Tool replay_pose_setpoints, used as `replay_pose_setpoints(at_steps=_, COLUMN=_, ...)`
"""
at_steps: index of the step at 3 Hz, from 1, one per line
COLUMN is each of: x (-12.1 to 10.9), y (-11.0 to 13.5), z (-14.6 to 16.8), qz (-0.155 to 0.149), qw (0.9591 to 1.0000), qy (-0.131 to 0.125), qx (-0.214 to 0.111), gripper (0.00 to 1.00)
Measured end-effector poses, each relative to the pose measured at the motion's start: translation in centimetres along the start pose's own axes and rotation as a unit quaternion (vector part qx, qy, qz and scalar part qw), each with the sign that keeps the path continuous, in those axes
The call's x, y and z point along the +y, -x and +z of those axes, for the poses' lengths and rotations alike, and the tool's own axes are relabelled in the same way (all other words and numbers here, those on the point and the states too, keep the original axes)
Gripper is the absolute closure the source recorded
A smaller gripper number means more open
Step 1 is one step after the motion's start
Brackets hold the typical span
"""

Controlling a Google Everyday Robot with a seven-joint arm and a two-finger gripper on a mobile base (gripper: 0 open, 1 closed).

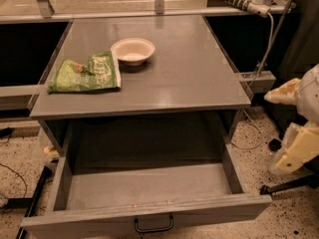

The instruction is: Close top drawer

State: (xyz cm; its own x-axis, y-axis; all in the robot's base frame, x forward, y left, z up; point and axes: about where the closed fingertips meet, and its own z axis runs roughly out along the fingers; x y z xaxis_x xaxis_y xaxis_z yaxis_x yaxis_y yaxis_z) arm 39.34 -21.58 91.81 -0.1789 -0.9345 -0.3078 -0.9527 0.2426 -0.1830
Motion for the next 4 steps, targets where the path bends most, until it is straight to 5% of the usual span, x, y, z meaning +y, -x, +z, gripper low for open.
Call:
replay_pose_setpoints(at_steps=1, x=2.6, y=-1.1, z=2.4, qz=0.0, qw=0.9995, qy=-0.001, qx=-0.033, gripper=0.43)
replay_pose_setpoints(at_steps=3, x=2.8, y=-1.2, z=2.8, qz=0.0, qw=0.9994, qy=0.001, qx=-0.033, gripper=0.89)
replay_pose_setpoints(at_steps=4, x=4.7, y=-1.9, z=5.3, qz=0.015, qw=0.9984, qy=0.028, qx=-0.046, gripper=1.0)
